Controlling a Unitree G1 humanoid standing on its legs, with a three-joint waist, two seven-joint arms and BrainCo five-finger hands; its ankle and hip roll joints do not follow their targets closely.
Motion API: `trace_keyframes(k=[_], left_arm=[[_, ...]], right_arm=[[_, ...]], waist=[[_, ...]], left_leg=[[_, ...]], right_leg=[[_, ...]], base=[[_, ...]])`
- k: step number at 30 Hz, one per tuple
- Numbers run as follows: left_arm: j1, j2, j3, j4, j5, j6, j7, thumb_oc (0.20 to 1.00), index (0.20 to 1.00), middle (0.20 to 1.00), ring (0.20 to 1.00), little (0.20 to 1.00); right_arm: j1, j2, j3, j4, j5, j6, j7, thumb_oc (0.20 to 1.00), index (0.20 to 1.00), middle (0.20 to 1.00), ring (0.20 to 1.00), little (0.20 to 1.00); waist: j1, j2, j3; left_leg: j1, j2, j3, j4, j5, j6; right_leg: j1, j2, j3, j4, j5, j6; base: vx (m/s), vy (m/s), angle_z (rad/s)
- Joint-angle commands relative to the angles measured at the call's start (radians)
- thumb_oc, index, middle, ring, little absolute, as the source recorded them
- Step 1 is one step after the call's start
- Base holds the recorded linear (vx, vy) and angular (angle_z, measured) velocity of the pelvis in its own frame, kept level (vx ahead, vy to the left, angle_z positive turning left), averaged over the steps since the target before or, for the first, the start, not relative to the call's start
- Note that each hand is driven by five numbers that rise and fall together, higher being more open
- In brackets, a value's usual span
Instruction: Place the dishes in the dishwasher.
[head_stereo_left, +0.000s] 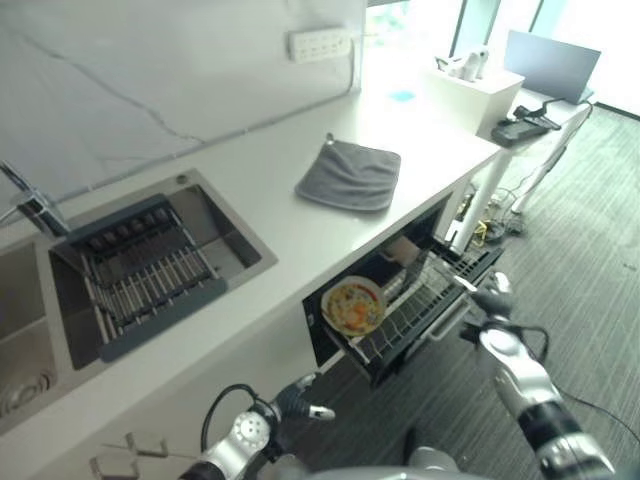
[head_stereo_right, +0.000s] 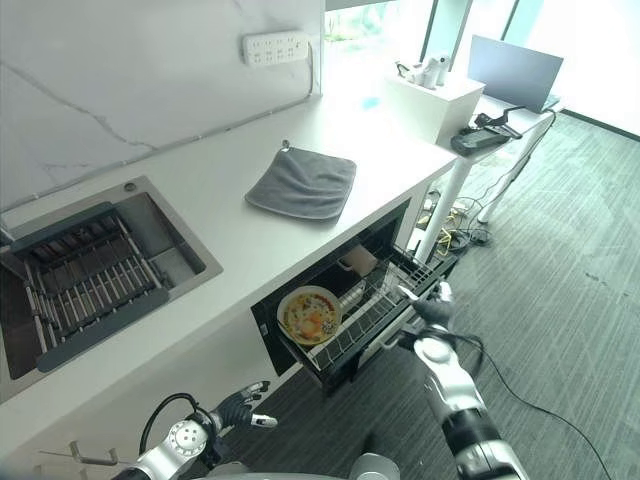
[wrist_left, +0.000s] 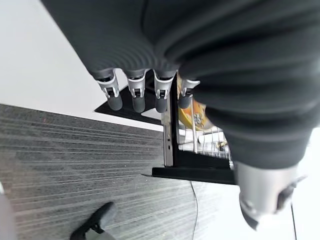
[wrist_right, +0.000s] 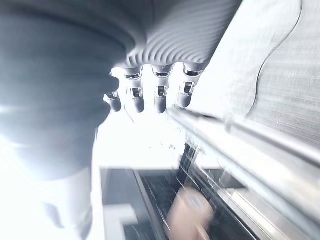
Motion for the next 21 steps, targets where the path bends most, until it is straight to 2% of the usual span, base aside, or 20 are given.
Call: trace_keyframes(k=[1,5,6,7,10,14,17,18,21], left_arm=[[0.004,-0.022,0.024,0.045,0.052,-0.062,0.021,1.000,1.000,1.000,1.000,1.000],[0.020,-0.022,0.023,0.077,0.061,-0.072,0.035,1.000,1.000,1.000,1.000,1.000],[0.020,-0.022,0.023,0.077,0.061,-0.072,0.035,1.000,1.000,1.000,1.000,1.000],[0.011,-0.025,0.006,0.096,0.075,-0.066,0.048,1.000,1.000,1.000,1.000,1.000],[-0.009,-0.027,-0.014,0.094,0.090,-0.049,0.053,1.000,1.000,1.000,1.000,1.000],[-0.058,-0.033,-0.056,0.070,0.109,-0.012,0.061,1.000,1.000,1.000,1.000,1.000],[-0.104,-0.028,-0.098,0.041,0.107,0.008,0.070,1.000,1.000,1.000,1.000,1.000],[-0.113,-0.028,-0.107,0.037,0.107,0.011,0.071,1.000,1.000,1.000,1.000,1.000],[-0.136,-0.030,-0.137,0.015,0.107,0.036,0.081,1.000,1.000,1.000,1.000,1.000]], right_arm=[[-0.039,-0.020,-0.104,0.006,-0.083,-0.174,-0.055,1.000,1.000,1.000,1.000,1.000],[0.006,0.003,-0.148,0.120,-0.034,-0.266,-0.094,1.000,1.000,1.000,1.000,1.000],[0.006,0.003,-0.148,0.120,-0.034,-0.266,-0.094,1.000,1.000,1.000,1.000,1.000],[0.025,0.036,-0.193,0.245,0.074,-0.357,-0.088,1.000,1.000,1.000,1.000,1.000],[0.014,0.059,-0.198,0.323,0.138,-0.395,-0.064,1.000,1.000,1.000,1.000,1.000],[-0.041,0.106,-0.165,0.441,0.355,-0.447,0.074,1.000,1.000,1.000,1.000,1.000],[-0.123,0.138,-0.126,0.508,0.594,-0.478,0.202,1.000,1.000,1.000,1.000,1.000],[-0.140,0.144,-0.126,0.523,0.643,-0.485,0.219,1.000,1.000,1.000,1.000,1.000],[-0.203,0.163,-0.111,0.567,0.694,-0.493,0.299,1.000,1.000,1.000,1.000,1.000]], waist=[[0.010,0.039,0.030],[0.008,0.037,0.038],[0.008,0.037,0.038],[0.013,0.043,0.051],[0.023,0.050,0.064],[0.054,0.066,0.105],[0.079,0.083,0.150],[0.083,0.084,0.157],[0.102,0.093,0.184]], left_leg=[[-0.034,-0.027,-0.059,-0.055,0.084,0.065],[-0.032,-0.024,-0.044,-0.041,0.072,0.066],[-0.032,-0.024,-0.044,-0.041,0.072,0.066],[-0.053,-0.013,-0.037,-0.020,0.073,0.062],[-0.077,-0.006,-0.038,-0.004,0.076,0.058],[-0.134,0.011,-0.046,0.027,0.089,0.050],[-0.200,0.024,-0.050,0.069,0.094,0.049],[-0.208,0.022,-0.063,0.084,0.074,0.039],[-0.258,0.030,-0.071,0.122,0.077,0.033]], right_leg=[[0.091,0.020,-0.021,0.228,-0.271,0.003],[0.090,0.013,-0.035,0.248,-0.281,0.006],[0.090,0.013,-0.035,0.248,-0.281,0.006],[0.077,0.007,-0.053,0.267,-0.284,0.007],[0.060,0.001,-0.065,0.284,-0.287,0.008],[0.029,-0.015,-0.096,0.314,-0.293,0.009],[-0.011,-0.038,-0.127,0.361,-0.302,0.005],[-0.015,-0.044,-0.121,0.379,-0.321,0.014],[-0.041,-0.057,-0.137,0.410,-0.328,0.010]], base=[[0.06,-0.068,-0.23],[0.04,-0.054,-0.07],[0.01,-0.071,-0.01],[0.00,-0.073,-0.02],[-0.04,-0.053,0.00],[-0.10,-0.050,0.05],[-0.10,-0.028,0.25],[-0.06,-0.013,0.17],[-0.06,0.000,0.12]])
